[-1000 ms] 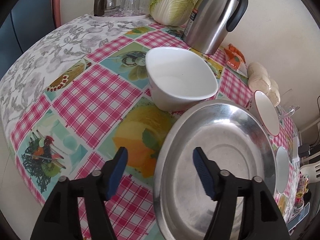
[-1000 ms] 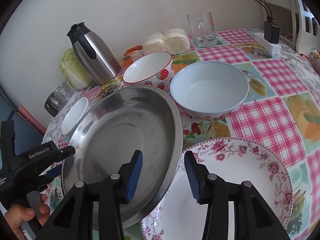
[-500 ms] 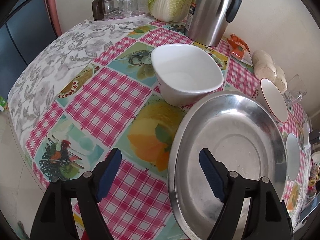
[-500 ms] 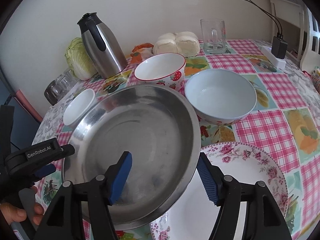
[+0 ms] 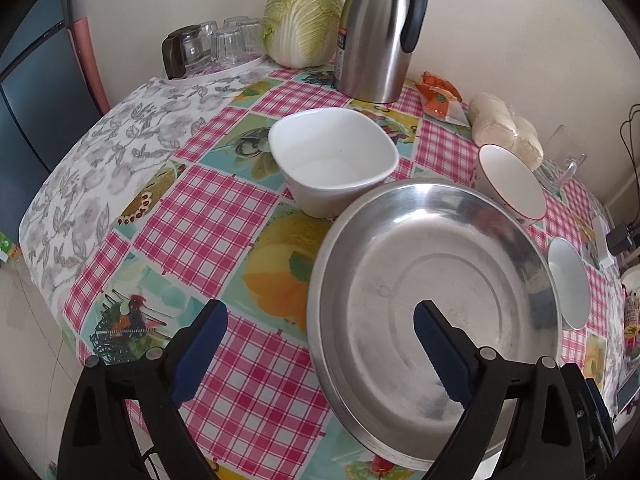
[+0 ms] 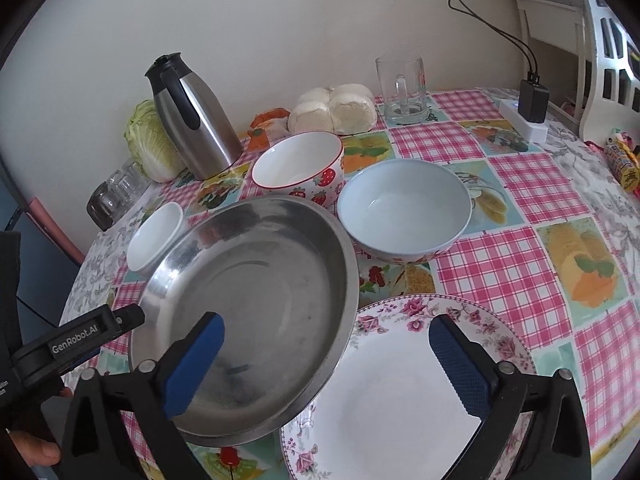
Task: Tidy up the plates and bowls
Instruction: 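Lower the steel tray onto the cloth and open both grippers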
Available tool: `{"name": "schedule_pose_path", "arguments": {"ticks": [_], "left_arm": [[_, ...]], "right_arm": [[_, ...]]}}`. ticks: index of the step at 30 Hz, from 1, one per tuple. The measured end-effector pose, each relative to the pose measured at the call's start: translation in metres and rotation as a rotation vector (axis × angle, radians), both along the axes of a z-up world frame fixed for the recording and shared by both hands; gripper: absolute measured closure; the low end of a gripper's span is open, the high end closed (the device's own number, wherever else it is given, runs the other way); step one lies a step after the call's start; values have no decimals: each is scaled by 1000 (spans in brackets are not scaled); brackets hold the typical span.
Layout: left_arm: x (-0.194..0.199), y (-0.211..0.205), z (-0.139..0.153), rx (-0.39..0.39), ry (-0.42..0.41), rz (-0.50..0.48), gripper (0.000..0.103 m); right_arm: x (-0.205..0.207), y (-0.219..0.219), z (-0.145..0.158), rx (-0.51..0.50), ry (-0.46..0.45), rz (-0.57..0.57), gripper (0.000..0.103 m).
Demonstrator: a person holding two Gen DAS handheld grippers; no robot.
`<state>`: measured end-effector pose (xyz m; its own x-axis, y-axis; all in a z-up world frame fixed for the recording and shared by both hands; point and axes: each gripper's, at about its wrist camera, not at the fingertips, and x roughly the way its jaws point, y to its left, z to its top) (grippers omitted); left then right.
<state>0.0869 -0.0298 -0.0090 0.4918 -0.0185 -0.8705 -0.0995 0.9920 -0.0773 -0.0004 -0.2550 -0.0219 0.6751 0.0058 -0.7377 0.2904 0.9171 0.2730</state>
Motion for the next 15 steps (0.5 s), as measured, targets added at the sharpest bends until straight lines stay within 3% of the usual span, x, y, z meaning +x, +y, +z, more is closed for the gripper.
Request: {"name": "schedule_pose_path", "arguments": {"ticks": [10,15], "left_arm": [[-28,-28,11,-67,-54,-64,8],[-49,-47,26,-129,-143,-117,8]], "right_arm": [[-31,-25,7,-14,-5,-63,0],[-53,-49,7,-14,-12,-131,0]]}}
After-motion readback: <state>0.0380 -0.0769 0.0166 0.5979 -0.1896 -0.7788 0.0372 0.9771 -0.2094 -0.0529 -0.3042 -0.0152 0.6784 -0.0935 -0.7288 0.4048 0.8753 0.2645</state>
